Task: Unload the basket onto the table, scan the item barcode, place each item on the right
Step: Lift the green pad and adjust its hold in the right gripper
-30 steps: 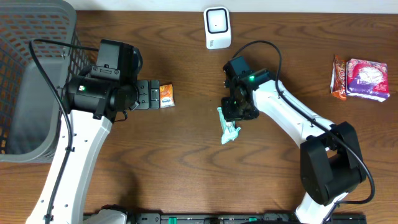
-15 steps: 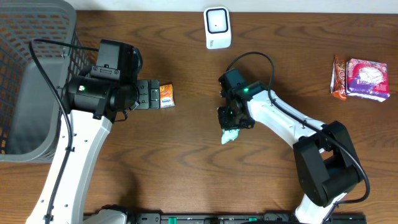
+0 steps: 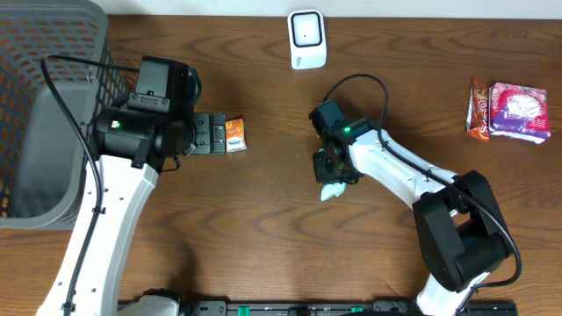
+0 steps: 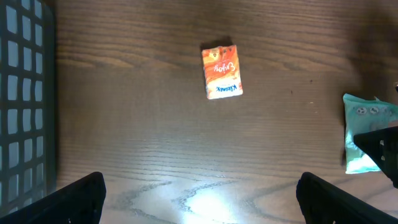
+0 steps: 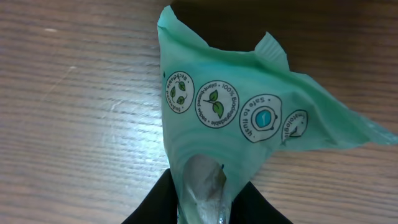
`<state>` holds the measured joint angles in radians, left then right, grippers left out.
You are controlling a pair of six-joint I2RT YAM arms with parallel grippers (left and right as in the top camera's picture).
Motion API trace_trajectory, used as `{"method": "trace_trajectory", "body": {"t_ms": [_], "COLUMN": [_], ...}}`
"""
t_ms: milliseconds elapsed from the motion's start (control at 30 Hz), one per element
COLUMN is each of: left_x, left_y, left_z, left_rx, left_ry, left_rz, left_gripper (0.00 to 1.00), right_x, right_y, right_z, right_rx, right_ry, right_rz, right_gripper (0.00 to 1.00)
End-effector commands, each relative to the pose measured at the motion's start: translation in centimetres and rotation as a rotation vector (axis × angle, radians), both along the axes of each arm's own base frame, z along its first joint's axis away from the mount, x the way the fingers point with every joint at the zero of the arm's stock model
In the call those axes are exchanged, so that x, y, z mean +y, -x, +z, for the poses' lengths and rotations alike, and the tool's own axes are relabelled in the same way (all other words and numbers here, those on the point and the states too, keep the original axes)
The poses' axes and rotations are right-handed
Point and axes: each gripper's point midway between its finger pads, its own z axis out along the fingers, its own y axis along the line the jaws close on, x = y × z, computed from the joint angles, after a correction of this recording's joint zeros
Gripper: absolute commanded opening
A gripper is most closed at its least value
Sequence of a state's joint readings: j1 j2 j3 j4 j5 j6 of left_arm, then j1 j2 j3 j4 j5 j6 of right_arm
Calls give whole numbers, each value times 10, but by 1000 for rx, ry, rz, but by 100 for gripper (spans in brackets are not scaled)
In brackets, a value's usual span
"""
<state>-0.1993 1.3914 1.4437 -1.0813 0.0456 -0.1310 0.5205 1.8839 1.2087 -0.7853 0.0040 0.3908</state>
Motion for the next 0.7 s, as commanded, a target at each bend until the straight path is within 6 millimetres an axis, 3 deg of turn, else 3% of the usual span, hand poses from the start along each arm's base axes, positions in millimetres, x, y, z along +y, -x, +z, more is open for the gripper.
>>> {"method": "trace_trajectory", "body": {"t_ms": [0,433,500,600,667], "left_x": [1,1,1,1,1], "left_y": [1,1,1,1,1], "left_z": [0,0,0,0,0], "left_rx": [0,0,0,0,0], "left_ry": [-7,-7,-7,-7,-7], "left_rz": [4,4,4,4,4], "left_gripper": [98,98,98,98,98], "right_x": [-10,-7,-8,-7,-3], "right_y": [-1,0,1,2,4], "right_z": [-3,-9,-11,-11,-11], "right_rx": [-22,-35,-33,-31,-21], "right_ry": [63,52,54,51,33], "right_rz": [-24,-16,-16,-24,-22], "right_gripper": [21,23,18,1,1]}}
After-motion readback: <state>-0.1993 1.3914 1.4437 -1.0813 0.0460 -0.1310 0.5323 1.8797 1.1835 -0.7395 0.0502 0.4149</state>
